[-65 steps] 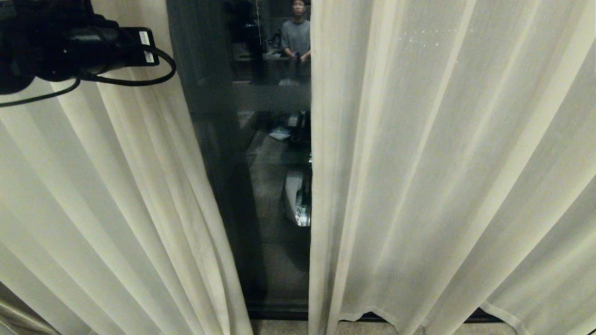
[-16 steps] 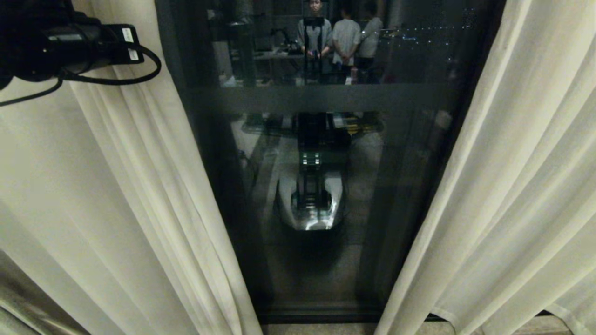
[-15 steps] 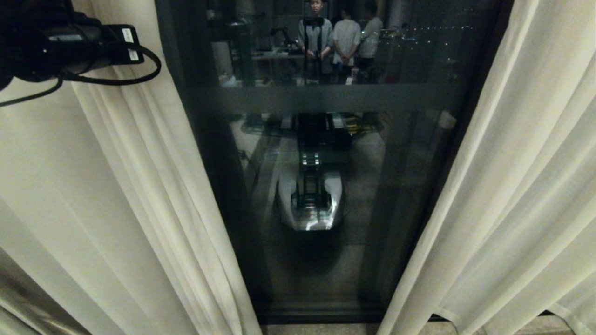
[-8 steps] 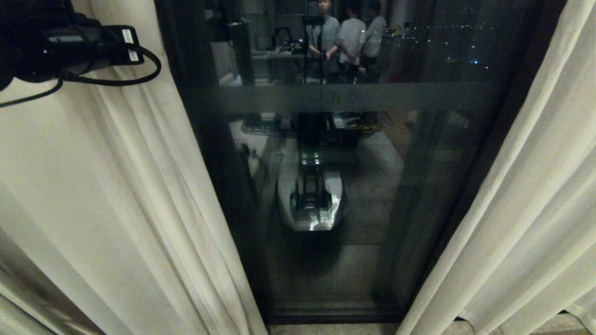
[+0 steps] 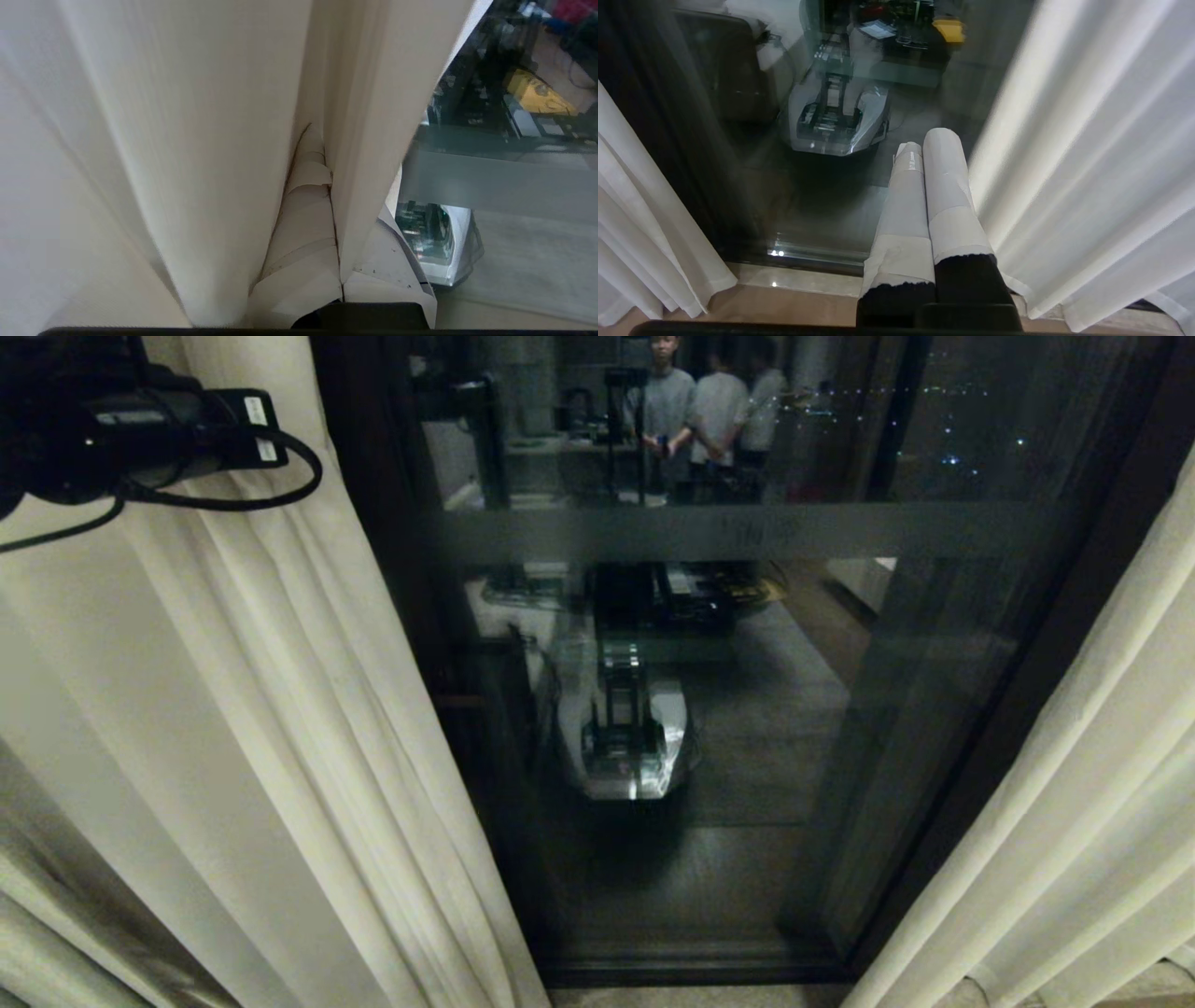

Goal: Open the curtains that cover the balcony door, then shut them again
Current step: Pull the inner curtains open on both sides

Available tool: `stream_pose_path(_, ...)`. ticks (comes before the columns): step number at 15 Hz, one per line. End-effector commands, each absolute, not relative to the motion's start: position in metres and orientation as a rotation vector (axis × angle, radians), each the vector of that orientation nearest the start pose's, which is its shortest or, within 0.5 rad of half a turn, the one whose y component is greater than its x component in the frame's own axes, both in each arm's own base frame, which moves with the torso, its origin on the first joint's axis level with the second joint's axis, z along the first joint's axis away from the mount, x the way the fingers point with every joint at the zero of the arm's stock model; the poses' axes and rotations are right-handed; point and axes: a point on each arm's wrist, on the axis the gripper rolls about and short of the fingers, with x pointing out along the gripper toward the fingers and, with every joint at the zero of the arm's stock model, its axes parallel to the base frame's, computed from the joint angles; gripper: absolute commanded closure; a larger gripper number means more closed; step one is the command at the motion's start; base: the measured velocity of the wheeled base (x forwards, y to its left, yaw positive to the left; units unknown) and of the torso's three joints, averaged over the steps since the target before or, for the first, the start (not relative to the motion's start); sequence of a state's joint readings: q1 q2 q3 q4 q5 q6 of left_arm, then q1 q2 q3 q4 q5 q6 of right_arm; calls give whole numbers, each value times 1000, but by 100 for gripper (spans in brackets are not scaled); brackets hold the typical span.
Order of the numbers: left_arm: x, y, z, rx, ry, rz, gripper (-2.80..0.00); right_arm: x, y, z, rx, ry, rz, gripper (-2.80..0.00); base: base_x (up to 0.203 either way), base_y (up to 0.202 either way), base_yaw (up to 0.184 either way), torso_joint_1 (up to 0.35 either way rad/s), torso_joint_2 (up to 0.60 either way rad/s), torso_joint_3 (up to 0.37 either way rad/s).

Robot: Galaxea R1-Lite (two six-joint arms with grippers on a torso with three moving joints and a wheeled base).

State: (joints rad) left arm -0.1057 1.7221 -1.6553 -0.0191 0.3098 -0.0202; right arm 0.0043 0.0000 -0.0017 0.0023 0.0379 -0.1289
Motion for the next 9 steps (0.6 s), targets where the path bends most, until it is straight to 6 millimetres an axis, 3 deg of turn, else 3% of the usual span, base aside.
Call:
stream_pose_path(1, 326, -28, 355, -9, 48, 208, 0, -23, 1, 76, -130, 0, 45, 0, 0, 103, 8, -5, 5, 5)
stream_pose_path(9, 324, -27, 356, -11, 44, 212, 0, -23, 1, 76, -130, 0, 45, 0, 0, 0, 0, 0, 0, 0)
